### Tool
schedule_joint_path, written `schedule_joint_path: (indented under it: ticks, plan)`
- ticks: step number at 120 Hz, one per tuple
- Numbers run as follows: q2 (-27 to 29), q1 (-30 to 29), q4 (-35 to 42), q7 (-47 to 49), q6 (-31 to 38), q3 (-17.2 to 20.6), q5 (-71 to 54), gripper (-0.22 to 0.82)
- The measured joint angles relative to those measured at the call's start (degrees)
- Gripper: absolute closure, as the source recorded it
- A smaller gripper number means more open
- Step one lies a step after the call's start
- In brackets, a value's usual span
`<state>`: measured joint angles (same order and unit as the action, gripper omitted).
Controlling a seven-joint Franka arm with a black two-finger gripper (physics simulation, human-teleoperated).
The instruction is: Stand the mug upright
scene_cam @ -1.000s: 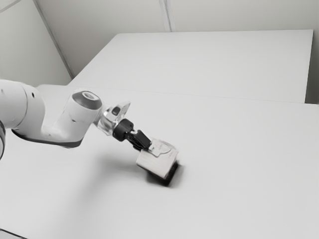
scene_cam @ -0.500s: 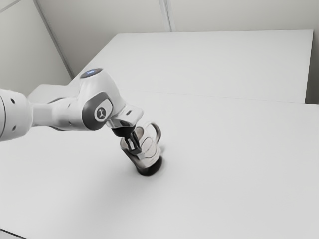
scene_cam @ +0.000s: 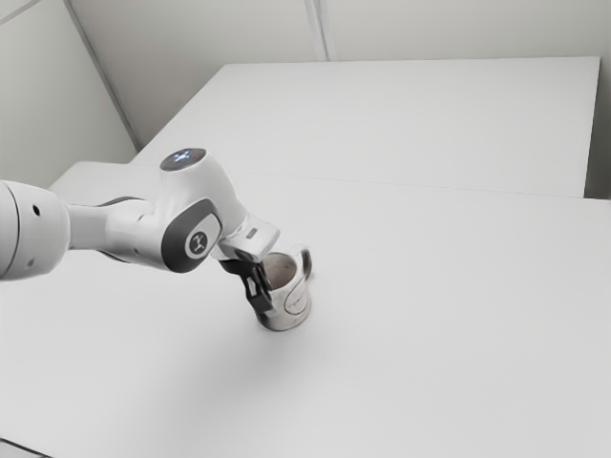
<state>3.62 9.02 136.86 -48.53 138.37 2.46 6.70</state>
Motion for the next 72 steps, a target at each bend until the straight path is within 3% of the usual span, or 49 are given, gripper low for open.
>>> schedule_joint_path:
  ticks: [16, 35, 72]
  plan:
    - [0.15, 0.04, -0.13, 0.15, 0.00, 0.00, -0.02, 0.17]
    - [1.71, 0.00, -1.60, 3.32, -1.81, -0.21, 0.21, 0.08]
    - [1.84, -0.21, -22.97, 19.58, -19.08, -2.30, -0.25, 0.02]
